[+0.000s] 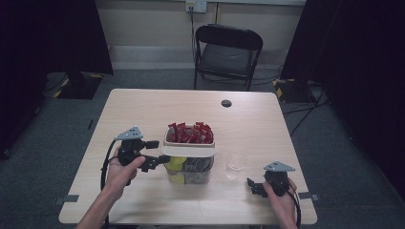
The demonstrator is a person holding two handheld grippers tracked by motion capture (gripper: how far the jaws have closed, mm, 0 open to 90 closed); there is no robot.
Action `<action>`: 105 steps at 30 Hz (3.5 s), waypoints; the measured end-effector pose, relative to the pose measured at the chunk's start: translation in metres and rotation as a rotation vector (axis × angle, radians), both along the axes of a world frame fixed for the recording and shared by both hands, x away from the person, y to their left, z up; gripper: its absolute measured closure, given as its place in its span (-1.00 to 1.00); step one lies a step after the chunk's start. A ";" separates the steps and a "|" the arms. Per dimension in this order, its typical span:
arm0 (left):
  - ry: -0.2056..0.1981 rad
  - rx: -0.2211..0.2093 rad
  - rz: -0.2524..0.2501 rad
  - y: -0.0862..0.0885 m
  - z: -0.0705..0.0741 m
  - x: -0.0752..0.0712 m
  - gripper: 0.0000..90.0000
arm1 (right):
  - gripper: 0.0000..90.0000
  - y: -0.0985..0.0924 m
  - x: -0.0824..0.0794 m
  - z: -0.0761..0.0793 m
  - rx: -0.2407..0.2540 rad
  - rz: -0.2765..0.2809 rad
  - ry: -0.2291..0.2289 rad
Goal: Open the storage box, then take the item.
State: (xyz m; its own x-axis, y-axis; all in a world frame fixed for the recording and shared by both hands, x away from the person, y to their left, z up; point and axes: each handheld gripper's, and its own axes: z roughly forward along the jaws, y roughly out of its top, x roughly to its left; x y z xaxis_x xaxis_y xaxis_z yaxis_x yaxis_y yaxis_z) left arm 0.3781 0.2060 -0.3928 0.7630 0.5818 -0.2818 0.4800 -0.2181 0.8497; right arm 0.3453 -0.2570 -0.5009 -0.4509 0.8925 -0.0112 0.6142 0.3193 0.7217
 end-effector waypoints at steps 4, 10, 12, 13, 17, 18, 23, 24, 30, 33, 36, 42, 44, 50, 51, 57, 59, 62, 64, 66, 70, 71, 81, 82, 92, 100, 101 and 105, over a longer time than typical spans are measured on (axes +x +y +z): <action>0.007 0.000 0.006 0.000 -0.002 0.003 -0.62 | -0.88 0.000 0.000 0.000 -0.001 0.001 0.000; 0.011 -0.005 0.010 0.000 -0.001 0.007 -0.62 | -0.88 0.000 0.000 0.000 -0.001 0.001 0.000; 0.008 -0.004 0.012 0.000 0.000 0.008 -0.62 | -0.88 0.000 0.000 0.000 -0.001 0.001 0.000; 0.006 -0.001 0.013 0.001 0.001 0.009 -0.62 | -0.88 0.000 0.000 0.000 -0.001 0.001 0.000; -0.008 0.005 0.010 0.000 0.002 0.010 -0.62 | -0.88 0.000 0.000 0.000 -0.001 0.001 0.000; -0.008 0.006 0.010 0.000 0.002 0.010 -0.63 | -0.88 0.000 0.000 0.000 0.000 0.000 0.001; -0.011 0.010 0.014 0.000 0.003 0.012 -0.63 | -0.88 0.000 0.000 0.000 0.001 -0.001 0.003; -0.012 0.010 0.014 0.000 0.003 0.013 -0.64 | -0.88 0.000 0.000 0.000 0.000 0.000 0.002; -0.004 0.005 0.020 0.000 0.003 0.017 -0.64 | -0.88 0.000 0.000 0.000 0.001 -0.001 0.003; 0.003 0.016 0.026 0.000 0.002 0.019 -0.64 | -0.89 0.000 0.001 0.000 -0.001 0.003 -0.001; 0.005 0.013 0.025 0.000 0.001 0.021 -0.64 | -0.90 0.000 0.001 0.000 0.000 0.001 0.002; -0.001 0.016 0.042 -0.003 0.004 0.025 -0.64 | -0.90 0.000 0.001 0.000 0.000 0.001 0.002; -0.004 0.021 0.045 -0.003 0.005 0.027 -0.64 | -0.90 0.000 0.001 0.000 0.000 0.000 0.002; -0.012 0.021 0.067 -0.003 0.006 0.028 -0.65 | -0.90 0.000 0.001 0.000 0.000 0.000 0.002; -0.008 0.014 0.073 -0.002 0.005 0.030 -0.65 | -0.90 0.000 0.001 0.000 0.000 0.000 0.002; -0.003 0.010 0.090 -0.002 0.006 0.033 -0.65 | -0.91 0.000 0.001 0.000 0.000 0.001 0.002; -0.005 0.008 0.091 -0.002 0.006 0.034 -0.64 | -0.90 0.000 0.001 0.000 0.000 0.001 0.002; -0.001 0.013 0.105 -0.001 0.005 0.036 -0.64 | -0.90 0.000 0.001 0.000 -0.001 0.001 0.002; 0.001 0.012 0.121 0.002 0.005 0.037 -0.64 | -0.91 0.000 0.001 0.000 -0.001 0.001 0.002; 0.004 0.006 0.144 0.004 0.005 0.038 -0.65 | -0.90 0.000 0.001 0.000 -0.001 0.001 0.002; 0.018 0.006 0.137 0.005 0.003 0.041 -0.66 | -0.90 0.000 0.001 0.000 -0.001 0.001 0.002; 0.020 -0.001 0.134 0.004 0.003 0.041 -0.66 | -0.90 0.000 0.001 0.000 -0.001 0.001 0.002; 0.020 0.009 0.133 0.002 0.002 0.040 -0.65 | -0.90 0.000 0.001 0.000 -0.001 -0.006 0.003; 0.021 0.010 0.132 0.002 0.001 0.041 -0.66 | -0.90 0.000 0.001 0.000 0.000 -0.004 0.002; 0.021 0.038 0.129 -0.001 0.001 0.040 -0.65 | -0.68 0.005 -0.005 0.007 -0.003 0.115 -0.012; 0.017 0.039 0.132 -0.001 0.001 0.040 -0.65 | -0.64 0.006 -0.012 0.018 0.073 0.189 -0.012; 0.018 0.035 0.133 -0.001 0.001 0.040 -0.65 | -0.64 0.007 -0.013 0.020 0.078 0.187 -0.017; 0.025 0.036 0.130 0.001 0.000 0.040 -0.65 | -0.62 0.008 -0.018 0.028 0.104 0.207 -0.026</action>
State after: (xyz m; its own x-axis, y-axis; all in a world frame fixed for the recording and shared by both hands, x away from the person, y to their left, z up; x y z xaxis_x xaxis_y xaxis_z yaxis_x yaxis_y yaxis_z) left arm 0.4185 0.2069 -0.3926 0.6731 0.6857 -0.2769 0.5275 -0.1828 0.8296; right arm 0.3273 -0.2488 -0.4733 -0.6250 0.7782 0.0619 0.5239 0.3594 0.7722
